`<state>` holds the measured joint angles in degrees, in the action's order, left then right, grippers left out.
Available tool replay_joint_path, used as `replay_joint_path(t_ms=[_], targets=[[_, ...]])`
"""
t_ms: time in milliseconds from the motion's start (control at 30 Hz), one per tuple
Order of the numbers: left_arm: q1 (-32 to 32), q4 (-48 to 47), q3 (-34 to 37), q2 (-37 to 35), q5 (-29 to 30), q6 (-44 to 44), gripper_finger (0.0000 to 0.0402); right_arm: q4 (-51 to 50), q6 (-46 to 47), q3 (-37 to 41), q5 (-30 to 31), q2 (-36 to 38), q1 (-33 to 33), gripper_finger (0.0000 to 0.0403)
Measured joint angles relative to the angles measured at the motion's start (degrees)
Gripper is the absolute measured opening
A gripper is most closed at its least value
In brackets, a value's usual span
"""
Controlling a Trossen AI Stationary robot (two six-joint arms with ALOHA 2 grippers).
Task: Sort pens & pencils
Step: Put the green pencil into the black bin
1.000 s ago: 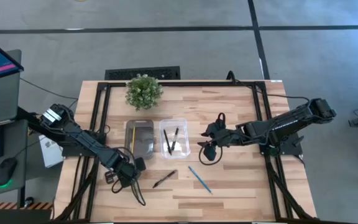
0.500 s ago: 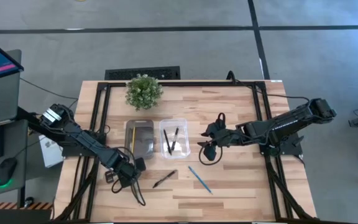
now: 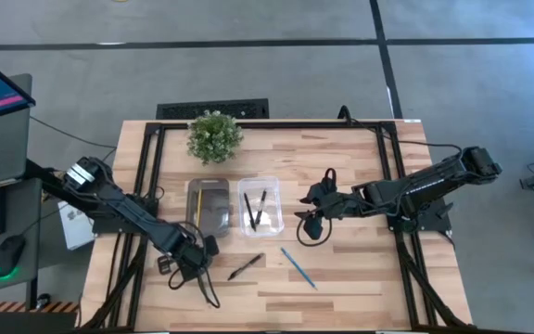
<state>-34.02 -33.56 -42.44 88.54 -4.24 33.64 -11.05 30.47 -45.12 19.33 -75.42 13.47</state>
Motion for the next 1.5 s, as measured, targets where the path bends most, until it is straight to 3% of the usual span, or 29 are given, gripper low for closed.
replay_joint_path(t_ms=[300, 633, 833, 1200, 1500], targets=[[0.0, -1.75, -3.53, 0.0, 0.59, -0.74, 0.0017, -0.02, 0.01, 0.0, 0.0, -0.02, 0.0, 0.0249], [0.66, -15.16, -11.95, -0.25, 4.25, -2.4, 0.0017, -0.02, 0.03, 0.0, -3.23, -0.02, 0.0, 0.0249], [3.73, -21.59, -16.74, -4.84, 5.51, -3.3, 0.0016, -0.01, 0.05, 0.0, -3.45, -0.01, 0.0, 0.0249], [15.51, -26.26, -17.15, -22.16, 18.45, 6.28, 0.0007, -0.46, -0.39, 0.0, -4.31, 0.0, -0.07, 0.0249], [29.66, -34.29, -17.15, -23.3, 20.42, 17.82, 0.0006, -0.5, -0.5, 0.0, -4.31, 0.0, -0.11, 0.0249]])
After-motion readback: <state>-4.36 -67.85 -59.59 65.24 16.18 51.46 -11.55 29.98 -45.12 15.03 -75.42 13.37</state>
